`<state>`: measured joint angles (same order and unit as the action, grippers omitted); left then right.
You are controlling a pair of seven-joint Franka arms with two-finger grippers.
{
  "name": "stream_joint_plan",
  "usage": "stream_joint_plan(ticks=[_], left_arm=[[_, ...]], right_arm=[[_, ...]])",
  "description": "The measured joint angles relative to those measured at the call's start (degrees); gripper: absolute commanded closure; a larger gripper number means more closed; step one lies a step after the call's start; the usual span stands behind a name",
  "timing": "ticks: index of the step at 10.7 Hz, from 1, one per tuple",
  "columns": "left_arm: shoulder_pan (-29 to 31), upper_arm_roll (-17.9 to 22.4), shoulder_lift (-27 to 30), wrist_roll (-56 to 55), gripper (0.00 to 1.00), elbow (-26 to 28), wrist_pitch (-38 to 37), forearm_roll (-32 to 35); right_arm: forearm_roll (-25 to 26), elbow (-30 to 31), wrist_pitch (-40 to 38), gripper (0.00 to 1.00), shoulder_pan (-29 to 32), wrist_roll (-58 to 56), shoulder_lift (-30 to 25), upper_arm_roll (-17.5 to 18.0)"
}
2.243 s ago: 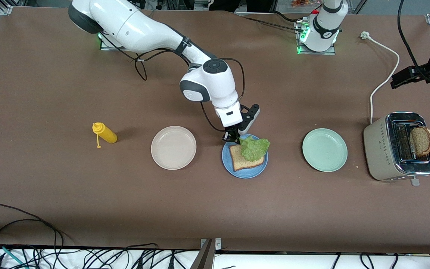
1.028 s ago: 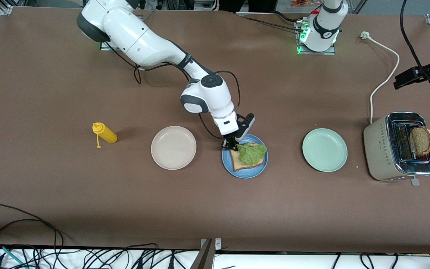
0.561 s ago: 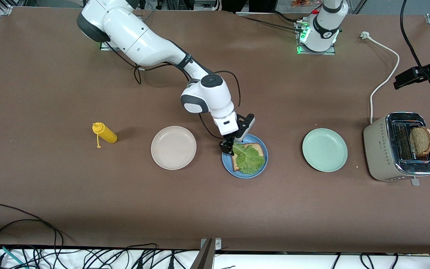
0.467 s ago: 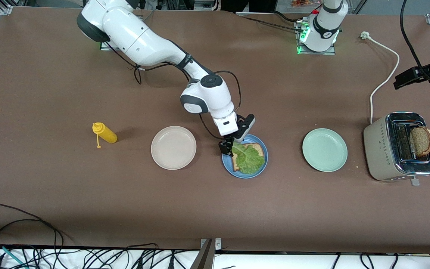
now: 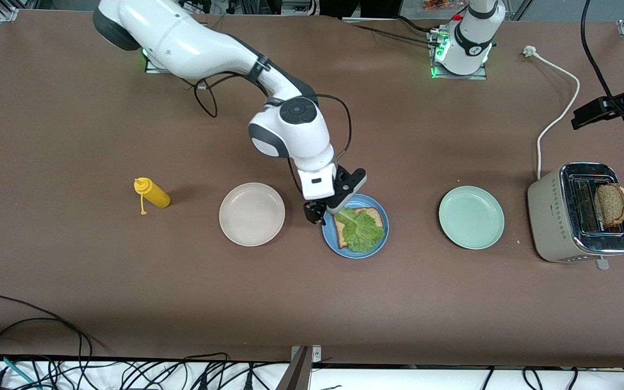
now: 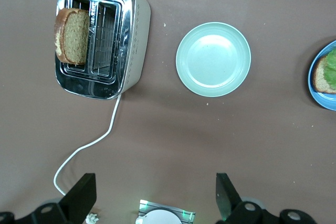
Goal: Make sandwich in blue plate with both arms
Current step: 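Withdraw the right gripper from the blue plate toward the yellow bottle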
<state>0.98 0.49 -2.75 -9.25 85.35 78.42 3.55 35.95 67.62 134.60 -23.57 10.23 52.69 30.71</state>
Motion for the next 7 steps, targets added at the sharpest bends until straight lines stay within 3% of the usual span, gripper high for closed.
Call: stream_joint_plan(ticks=[2,3,5,7], left_arm=[[0.0,0.0,0.0,0.0,0.0,0.0,0.0,0.0],[0.0,0.0,0.0,0.0,0.0,0.0,0.0,0.0],[0.1,0.0,-0.1,0.0,0.0,0.0,0.0,0.0],[0.2,0.0,-0.1,0.0,0.0,-0.1,0.0,0.0]], right_arm=[[-1.8,0.0,-10.7,0.0,6.3,-1.2,-4.0,6.5],[-4.2,0.0,-15.7,0.0,8.6,-1.7,-6.6,8.1],[-10.4,-0.1,-24.6,0.0,11.0,-1.6,-12.4,8.0],[-17.7,-0.1,-32.5,0.0,12.3,-1.5,-19.3,2.6]])
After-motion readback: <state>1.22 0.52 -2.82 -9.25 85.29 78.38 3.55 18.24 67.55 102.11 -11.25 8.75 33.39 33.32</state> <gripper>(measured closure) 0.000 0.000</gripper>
